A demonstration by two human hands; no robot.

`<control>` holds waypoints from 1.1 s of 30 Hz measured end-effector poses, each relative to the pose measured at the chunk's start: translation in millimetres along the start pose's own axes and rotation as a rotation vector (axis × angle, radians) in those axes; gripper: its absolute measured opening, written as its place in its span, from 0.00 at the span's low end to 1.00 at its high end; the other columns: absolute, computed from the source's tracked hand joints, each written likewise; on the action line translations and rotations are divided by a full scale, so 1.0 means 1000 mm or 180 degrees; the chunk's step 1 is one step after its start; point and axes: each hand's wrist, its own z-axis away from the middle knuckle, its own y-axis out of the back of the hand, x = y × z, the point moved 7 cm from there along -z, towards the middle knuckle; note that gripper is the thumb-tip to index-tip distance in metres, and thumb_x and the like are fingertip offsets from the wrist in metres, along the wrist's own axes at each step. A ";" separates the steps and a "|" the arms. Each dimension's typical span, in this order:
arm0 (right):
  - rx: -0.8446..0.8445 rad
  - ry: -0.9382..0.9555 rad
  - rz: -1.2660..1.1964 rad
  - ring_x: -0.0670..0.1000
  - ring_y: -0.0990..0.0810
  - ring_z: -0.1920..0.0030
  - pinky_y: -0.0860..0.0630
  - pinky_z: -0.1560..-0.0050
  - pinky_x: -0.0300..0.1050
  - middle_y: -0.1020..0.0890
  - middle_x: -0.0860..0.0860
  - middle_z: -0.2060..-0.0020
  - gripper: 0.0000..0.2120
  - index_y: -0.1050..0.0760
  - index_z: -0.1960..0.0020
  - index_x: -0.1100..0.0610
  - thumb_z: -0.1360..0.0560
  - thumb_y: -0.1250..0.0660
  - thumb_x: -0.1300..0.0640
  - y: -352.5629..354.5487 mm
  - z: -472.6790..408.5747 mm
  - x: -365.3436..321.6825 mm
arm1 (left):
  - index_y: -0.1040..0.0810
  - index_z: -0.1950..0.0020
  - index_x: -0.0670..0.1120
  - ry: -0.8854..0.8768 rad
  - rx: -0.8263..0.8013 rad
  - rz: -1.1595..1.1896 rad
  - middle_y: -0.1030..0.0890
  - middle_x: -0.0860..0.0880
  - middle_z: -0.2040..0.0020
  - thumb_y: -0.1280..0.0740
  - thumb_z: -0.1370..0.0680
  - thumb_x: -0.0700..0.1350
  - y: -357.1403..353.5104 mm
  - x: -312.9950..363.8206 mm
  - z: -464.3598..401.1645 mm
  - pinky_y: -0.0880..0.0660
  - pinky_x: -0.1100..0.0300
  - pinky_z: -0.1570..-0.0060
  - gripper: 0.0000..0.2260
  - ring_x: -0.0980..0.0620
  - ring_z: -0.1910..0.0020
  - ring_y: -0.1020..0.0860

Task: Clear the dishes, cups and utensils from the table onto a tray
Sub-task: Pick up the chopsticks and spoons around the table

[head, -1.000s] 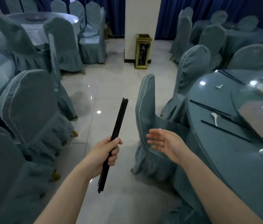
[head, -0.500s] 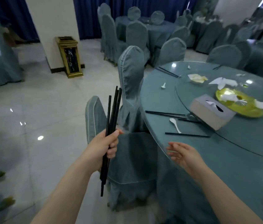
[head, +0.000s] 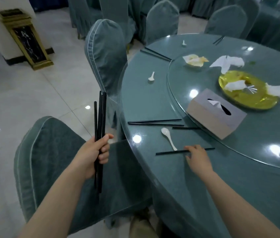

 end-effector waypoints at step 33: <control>-0.0618 0.1058 -0.0255 0.52 0.21 0.49 0.28 0.49 0.40 0.20 0.49 0.49 0.18 0.24 0.38 0.51 0.26 0.37 0.61 0.010 -0.104 -0.010 | 0.27 0.49 0.43 0.0185 0.0561 0.0216 0.36 0.53 0.74 0.42 0.18 0.43 -0.043 0.006 -0.090 0.41 0.67 0.83 0.06 0.59 0.80 0.39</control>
